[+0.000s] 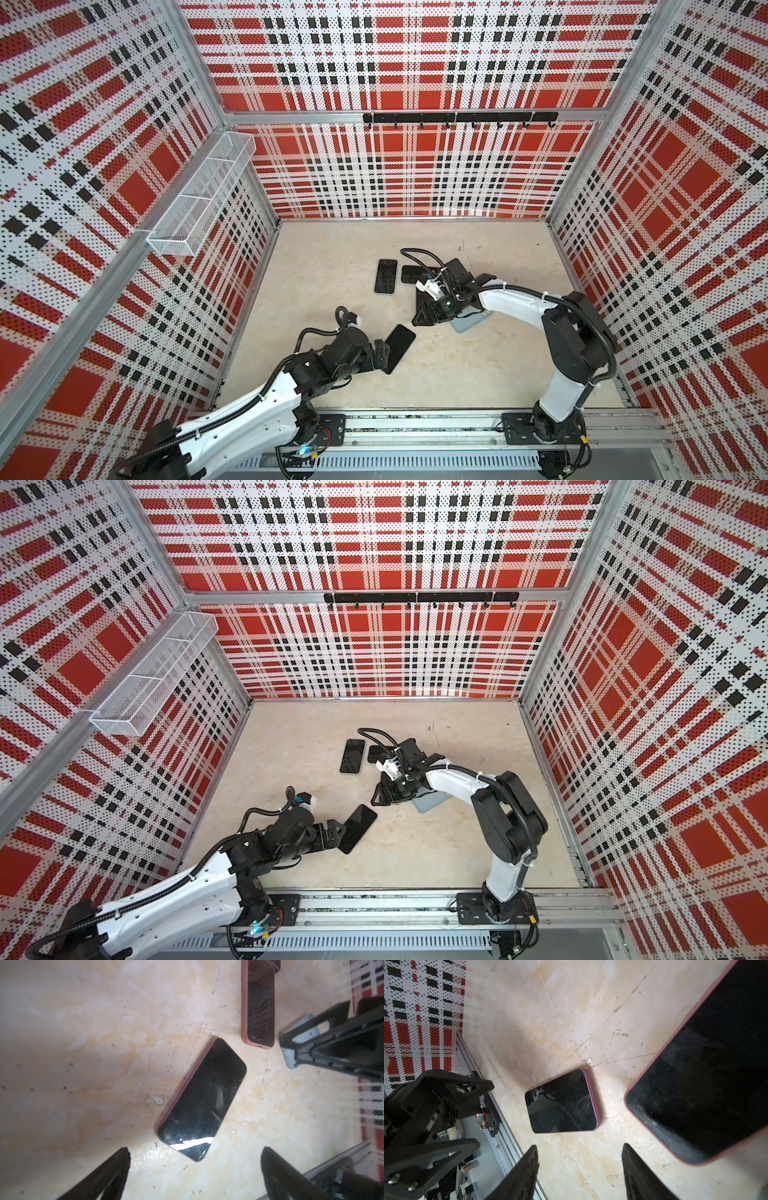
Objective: Put the phone into the phone case
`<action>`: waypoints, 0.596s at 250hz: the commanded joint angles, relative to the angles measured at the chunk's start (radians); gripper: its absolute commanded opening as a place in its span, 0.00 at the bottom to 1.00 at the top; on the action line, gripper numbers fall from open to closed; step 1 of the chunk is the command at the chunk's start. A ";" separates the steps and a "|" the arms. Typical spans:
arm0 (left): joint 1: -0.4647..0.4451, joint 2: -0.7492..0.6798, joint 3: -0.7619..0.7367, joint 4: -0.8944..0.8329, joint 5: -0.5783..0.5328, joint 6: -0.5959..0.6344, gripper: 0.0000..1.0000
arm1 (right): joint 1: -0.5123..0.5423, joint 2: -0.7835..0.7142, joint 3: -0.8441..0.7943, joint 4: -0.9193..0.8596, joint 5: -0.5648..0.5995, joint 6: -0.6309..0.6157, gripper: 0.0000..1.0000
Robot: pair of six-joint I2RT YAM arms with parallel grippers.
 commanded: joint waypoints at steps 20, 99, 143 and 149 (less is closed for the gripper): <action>0.079 -0.053 -0.117 0.127 0.249 -0.209 1.00 | 0.038 0.088 0.067 0.014 -0.021 0.008 0.65; 0.083 0.101 -0.209 0.373 0.314 -0.303 1.00 | 0.064 0.183 0.105 0.047 -0.062 0.038 0.63; 0.105 0.199 -0.200 0.458 0.336 -0.286 1.00 | 0.066 0.211 0.094 0.082 -0.163 0.036 0.62; 0.110 0.208 -0.201 0.465 0.340 -0.283 1.00 | 0.066 0.213 0.093 0.087 -0.184 0.031 0.61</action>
